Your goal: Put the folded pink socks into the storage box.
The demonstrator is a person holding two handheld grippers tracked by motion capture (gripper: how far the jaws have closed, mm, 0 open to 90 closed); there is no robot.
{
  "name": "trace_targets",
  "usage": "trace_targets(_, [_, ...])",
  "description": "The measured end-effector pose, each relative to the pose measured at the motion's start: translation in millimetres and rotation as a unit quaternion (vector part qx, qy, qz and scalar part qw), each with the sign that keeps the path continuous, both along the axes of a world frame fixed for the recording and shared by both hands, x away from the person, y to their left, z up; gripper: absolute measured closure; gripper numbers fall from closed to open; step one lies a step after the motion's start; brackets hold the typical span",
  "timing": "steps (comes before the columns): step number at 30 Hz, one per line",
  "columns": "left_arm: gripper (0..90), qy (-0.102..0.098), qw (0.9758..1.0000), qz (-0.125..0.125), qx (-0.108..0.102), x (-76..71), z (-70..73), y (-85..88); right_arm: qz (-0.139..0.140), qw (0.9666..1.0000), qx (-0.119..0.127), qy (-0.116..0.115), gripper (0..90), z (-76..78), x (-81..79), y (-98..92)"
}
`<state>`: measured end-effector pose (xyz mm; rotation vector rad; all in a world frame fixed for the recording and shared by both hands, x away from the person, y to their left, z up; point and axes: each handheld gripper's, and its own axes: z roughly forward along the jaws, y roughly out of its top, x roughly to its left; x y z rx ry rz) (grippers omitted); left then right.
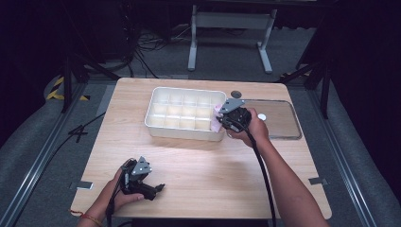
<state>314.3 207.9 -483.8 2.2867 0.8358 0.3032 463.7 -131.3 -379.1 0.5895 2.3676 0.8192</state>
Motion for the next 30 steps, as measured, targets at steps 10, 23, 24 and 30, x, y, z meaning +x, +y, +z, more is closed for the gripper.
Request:
trace_targets(10, [2.7, 0.001, 1.0, 0.0, 0.0, 0.0, 0.1, 0.0, -0.002, 0.9995, -0.029, -0.007, 72.0, -6.7, 4.4, 6.8])
trace_targets(23, [2.7, 0.0, 1.0, 0.001, -0.002, -0.1, -0.1, -0.1, 0.036, 0.998, -0.046, 0.025, 71.7, -10.6, 7.0, 11.2])
trace_targets(24, [2.7, 0.0, 1.0, 0.001, -0.002, -0.1, -0.1, -0.1, 0.038, 0.9977, -0.049, 0.027, 71.6, -11.0, 7.2, 11.7])
trace_targets(30, [2.7, 0.001, 1.0, 0.001, -0.001, -0.1, 0.0, -0.1, 0.051, 0.9961, -0.051, 0.051, 71.0, -5.3, 12.6, 11.8])
